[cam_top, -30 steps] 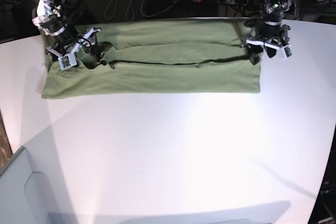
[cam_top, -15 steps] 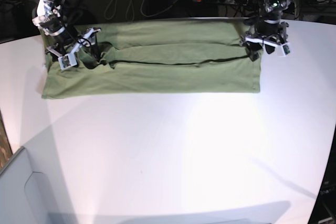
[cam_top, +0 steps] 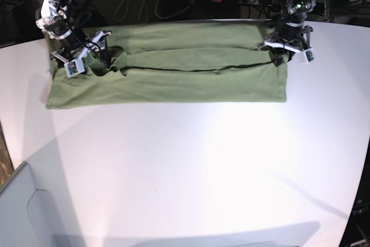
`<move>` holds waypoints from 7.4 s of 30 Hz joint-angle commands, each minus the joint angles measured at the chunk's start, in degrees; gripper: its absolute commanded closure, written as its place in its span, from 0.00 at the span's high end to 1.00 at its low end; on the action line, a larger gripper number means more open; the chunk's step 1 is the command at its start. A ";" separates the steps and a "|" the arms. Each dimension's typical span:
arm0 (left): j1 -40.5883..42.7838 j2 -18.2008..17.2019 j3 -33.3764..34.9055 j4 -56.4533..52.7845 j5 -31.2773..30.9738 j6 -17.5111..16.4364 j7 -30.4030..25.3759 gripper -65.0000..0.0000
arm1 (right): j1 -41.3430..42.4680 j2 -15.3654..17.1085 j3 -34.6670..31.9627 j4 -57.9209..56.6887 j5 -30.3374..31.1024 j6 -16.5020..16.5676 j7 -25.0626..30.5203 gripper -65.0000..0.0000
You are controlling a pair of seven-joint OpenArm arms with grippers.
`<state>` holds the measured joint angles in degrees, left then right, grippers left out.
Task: Fold the T-shirt properly
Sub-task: 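Adjust the folded edge with both grippers, pressing it flat, then lift the strip's end with the left gripper and fold it toward the right gripper, then release the folded end and raise the left gripper away from the shirt, then lift the strip's other end with the right gripper and fold it over the stack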
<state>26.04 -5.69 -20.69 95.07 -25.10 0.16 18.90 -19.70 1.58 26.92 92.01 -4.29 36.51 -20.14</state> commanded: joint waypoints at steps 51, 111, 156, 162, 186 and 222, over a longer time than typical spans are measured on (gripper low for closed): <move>-10.00 6.97 51.06 1.77 14.77 0.41 -1.27 0.00 | 0.14 0.48 0.12 0.70 0.82 0.72 0.49 0.67; -6.75 -2.09 49.92 10.30 14.07 -0.12 2.95 0.53 | -0.38 0.39 0.73 10.02 0.91 0.72 0.23 0.69; -18.61 -7.36 73.22 4.32 14.07 -0.12 12.71 0.53 | -4.78 -1.19 6.09 19.69 1.09 0.72 0.23 0.68; -19.23 -7.45 74.27 3.53 14.07 -0.12 12.71 0.53 | -4.69 -1.19 6.27 19.69 1.09 0.72 0.23 0.68; -8.50 -11.14 44.20 16.98 14.16 -0.03 12.62 0.53 | 2.25 -0.84 16.12 7.29 1.09 0.72 0.14 0.80; -5.95 -2.61 22.84 9.68 14.07 -0.12 12.53 0.53 | 4.98 0.92 13.30 -2.20 0.91 0.72 0.14 0.00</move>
<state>20.32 -8.27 2.15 103.70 -10.85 0.16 32.75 -15.05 1.91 40.05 88.68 -4.62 36.51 -21.71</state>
